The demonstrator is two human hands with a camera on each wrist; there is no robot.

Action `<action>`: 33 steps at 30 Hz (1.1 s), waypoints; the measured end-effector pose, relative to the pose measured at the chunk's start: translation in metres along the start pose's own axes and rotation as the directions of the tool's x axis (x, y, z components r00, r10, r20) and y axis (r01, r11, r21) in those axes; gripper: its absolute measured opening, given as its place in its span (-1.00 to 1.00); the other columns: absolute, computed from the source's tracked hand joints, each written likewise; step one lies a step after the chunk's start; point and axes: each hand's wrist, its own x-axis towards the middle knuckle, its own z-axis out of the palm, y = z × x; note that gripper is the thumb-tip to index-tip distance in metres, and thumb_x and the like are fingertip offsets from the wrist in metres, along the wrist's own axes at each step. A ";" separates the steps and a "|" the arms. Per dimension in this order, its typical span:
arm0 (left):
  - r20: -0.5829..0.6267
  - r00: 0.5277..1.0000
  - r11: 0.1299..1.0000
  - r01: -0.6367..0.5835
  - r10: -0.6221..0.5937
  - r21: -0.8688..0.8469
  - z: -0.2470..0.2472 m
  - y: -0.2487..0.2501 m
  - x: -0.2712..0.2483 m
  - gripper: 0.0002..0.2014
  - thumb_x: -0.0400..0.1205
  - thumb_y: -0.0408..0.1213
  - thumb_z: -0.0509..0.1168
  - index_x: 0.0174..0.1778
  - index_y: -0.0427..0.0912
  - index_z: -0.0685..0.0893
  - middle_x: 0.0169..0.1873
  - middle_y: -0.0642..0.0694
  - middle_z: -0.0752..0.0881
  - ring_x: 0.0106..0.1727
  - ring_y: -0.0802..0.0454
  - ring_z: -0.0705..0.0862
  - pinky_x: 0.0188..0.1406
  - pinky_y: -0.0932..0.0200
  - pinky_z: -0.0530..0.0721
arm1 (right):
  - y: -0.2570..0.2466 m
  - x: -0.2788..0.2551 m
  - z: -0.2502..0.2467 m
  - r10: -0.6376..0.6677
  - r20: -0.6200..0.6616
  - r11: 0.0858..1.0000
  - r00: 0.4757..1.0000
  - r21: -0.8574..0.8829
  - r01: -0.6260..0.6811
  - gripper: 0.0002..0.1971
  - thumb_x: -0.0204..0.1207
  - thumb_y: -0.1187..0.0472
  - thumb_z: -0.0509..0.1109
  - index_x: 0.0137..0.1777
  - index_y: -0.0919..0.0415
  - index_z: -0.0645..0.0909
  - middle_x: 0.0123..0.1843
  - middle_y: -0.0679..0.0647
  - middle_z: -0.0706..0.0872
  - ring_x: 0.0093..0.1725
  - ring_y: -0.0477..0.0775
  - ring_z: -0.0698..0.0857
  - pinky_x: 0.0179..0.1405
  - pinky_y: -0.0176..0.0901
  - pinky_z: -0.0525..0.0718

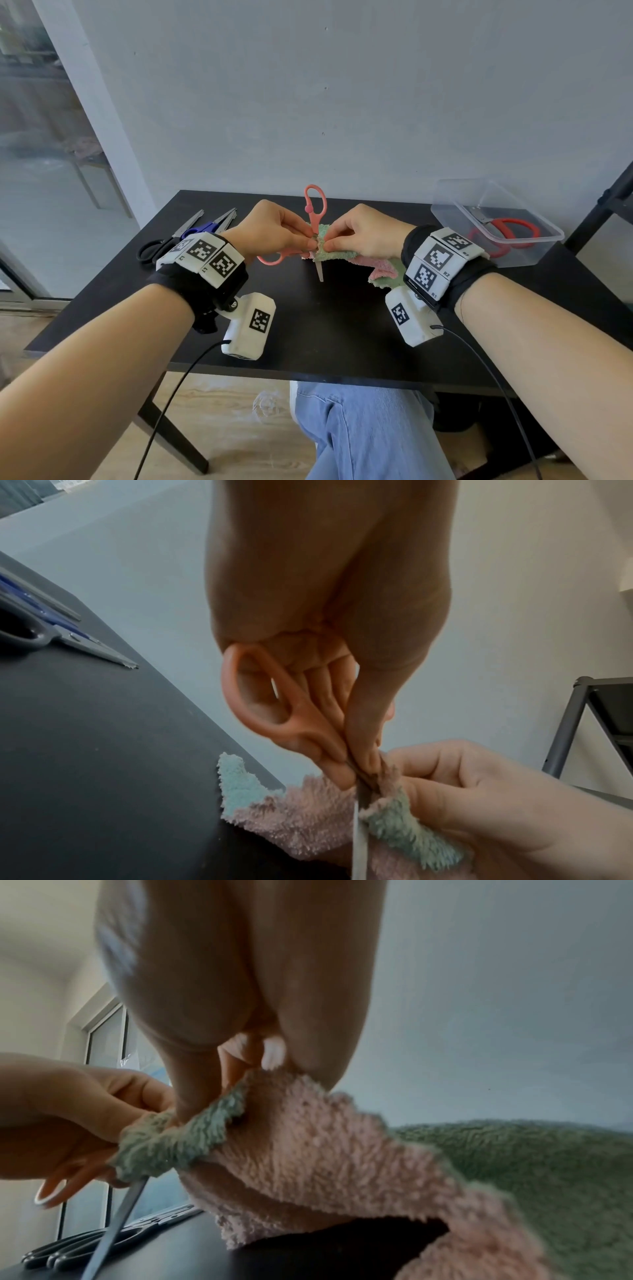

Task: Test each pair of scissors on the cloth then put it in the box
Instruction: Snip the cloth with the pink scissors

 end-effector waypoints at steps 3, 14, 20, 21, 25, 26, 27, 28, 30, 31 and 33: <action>0.015 1.000 1.000 -0.006 0.006 -0.002 -0.003 0.001 0.001 -0.83 0.43 -0.46 0.52 -0.08 -0.36 0.80 -0.25 -0.17 0.84 -0.28 0.09 0.80 -0.15 0.34 0.74 | 0.001 0.000 -0.001 -0.018 0.000 1.000 1.000 -0.021 0.018 -0.83 0.55 0.17 0.41 0.06 0.18 0.77 -0.06 0.04 0.76 -0.01 0.02 0.67 0.05 -0.20 0.56; 0.045 0.999 0.999 -0.013 0.011 0.046 -0.009 0.000 0.000 -0.84 0.44 -0.41 0.52 -0.08 -0.35 0.80 -0.32 -0.09 0.84 -0.27 0.08 0.80 -0.12 0.32 0.74 | 0.010 0.001 0.003 -0.040 -0.035 0.999 0.999 0.028 0.041 -0.92 0.51 0.17 0.46 -0.09 0.14 0.76 -0.19 0.00 0.74 -0.18 -0.10 0.63 -0.07 -0.24 0.57; -0.048 0.998 0.997 0.036 -0.033 0.075 -0.032 -0.008 -0.005 -0.92 0.45 -0.41 0.52 -0.16 -0.22 0.82 -0.34 -0.13 0.83 -0.31 0.18 0.77 -0.23 0.43 0.69 | 0.038 -0.010 -0.012 0.041 -0.089 0.998 0.995 -0.037 -0.044 -0.89 0.50 0.26 0.44 -0.11 0.28 0.78 -0.17 0.10 0.79 -0.24 -0.13 0.65 -0.16 -0.26 0.60; -0.087 0.995 0.998 0.057 -0.055 0.023 -0.039 -0.009 -0.005 -0.91 0.45 -0.42 0.53 -0.16 -0.23 0.81 -0.31 -0.15 0.84 -0.29 0.15 0.79 -0.19 0.41 0.72 | 0.045 -0.014 -0.015 0.056 -0.125 0.998 0.991 -0.027 -0.060 -0.90 0.50 0.26 0.45 -0.10 0.25 0.78 -0.19 0.04 0.78 -0.25 -0.17 0.64 -0.18 -0.34 0.57; -0.092 0.992 0.991 0.074 -0.084 -0.109 -0.037 -0.007 -0.005 -0.89 0.44 -0.47 0.51 -0.15 -0.29 0.77 -0.25 -0.17 0.83 -0.30 0.09 0.81 -0.18 0.34 0.76 | 0.054 -0.014 -0.007 0.068 -0.206 0.997 0.976 0.046 -0.060 -0.96 0.48 0.23 0.49 -0.14 0.12 0.78 -0.21 -0.07 0.75 -0.18 -0.15 0.68 -0.01 -0.20 0.60; -0.083 0.993 0.991 0.068 -0.079 -0.118 -0.034 -0.007 -0.004 -0.89 0.44 -0.47 0.50 -0.15 -0.29 0.76 -0.22 -0.20 0.83 -0.29 0.07 0.81 -0.15 0.31 0.77 | 0.054 -0.011 -0.003 0.066 -0.226 0.997 0.972 0.045 -0.057 -0.93 0.47 0.19 0.50 -0.21 0.02 0.75 -0.21 -0.10 0.76 -0.13 -0.09 0.71 0.07 -0.08 0.64; -0.076 0.994 0.990 0.065 -0.074 -0.122 -0.030 -0.007 -0.003 -0.89 0.45 -0.47 0.50 -0.14 -0.30 0.76 -0.19 -0.23 0.83 -0.27 0.05 0.81 -0.12 0.29 0.77 | 0.054 -0.009 0.000 0.074 -0.250 0.997 0.965 0.048 -0.064 -0.87 0.47 0.15 0.50 -0.27 -0.10 0.71 -0.19 -0.13 0.76 -0.08 -0.04 0.73 0.13 0.03 0.65; -0.074 0.995 0.990 0.063 -0.073 -0.129 -0.028 -0.007 -0.003 -0.90 0.46 -0.47 0.49 -0.13 -0.31 0.75 -0.17 -0.26 0.82 -0.26 0.04 0.81 -0.10 0.27 0.78 | 0.055 -0.008 0.002 0.089 -0.275 0.995 0.957 0.063 -0.075 -0.84 0.46 0.11 0.50 -0.31 -0.16 0.67 -0.18 -0.14 0.76 -0.04 -0.01 0.73 0.17 0.10 0.65; -0.090 0.993 0.983 0.054 -0.070 -0.173 -0.024 -0.008 -0.003 -0.90 0.51 -0.49 0.45 -0.09 -0.34 0.73 -0.14 -0.32 0.79 -0.31 0.07 0.79 -0.16 0.28 0.78 | 0.056 -0.008 0.003 0.106 -0.308 0.992 0.945 0.098 -0.079 -0.83 0.47 0.09 0.49 -0.31 -0.17 0.65 -0.15 -0.12 0.77 -0.01 0.01 0.73 0.19 0.17 0.65; -0.098 0.993 0.978 0.045 -0.066 -0.206 -0.023 -0.007 -0.004 -0.88 0.53 -0.50 0.42 -0.04 -0.36 0.70 -0.14 -0.33 0.77 -0.36 0.12 0.78 -0.24 0.32 0.77 | 0.055 -0.009 0.003 0.110 -0.320 0.991 0.941 0.113 -0.077 -0.84 0.48 0.09 0.48 -0.30 -0.17 0.65 -0.15 -0.10 0.77 -0.01 0.01 0.74 0.19 0.18 0.65; -0.088 0.994 0.962 0.031 -0.057 -0.271 -0.021 -0.006 -0.005 -0.76 0.56 -0.51 0.39 0.14 -0.32 0.64 -0.13 -0.30 0.75 -0.40 0.13 0.76 -0.36 0.33 0.73 | 0.054 -0.010 0.004 0.112 -0.332 0.988 0.937 0.140 -0.068 -0.85 0.48 0.10 0.48 -0.28 -0.17 0.65 -0.13 -0.08 0.77 -0.01 0.01 0.74 0.19 0.18 0.66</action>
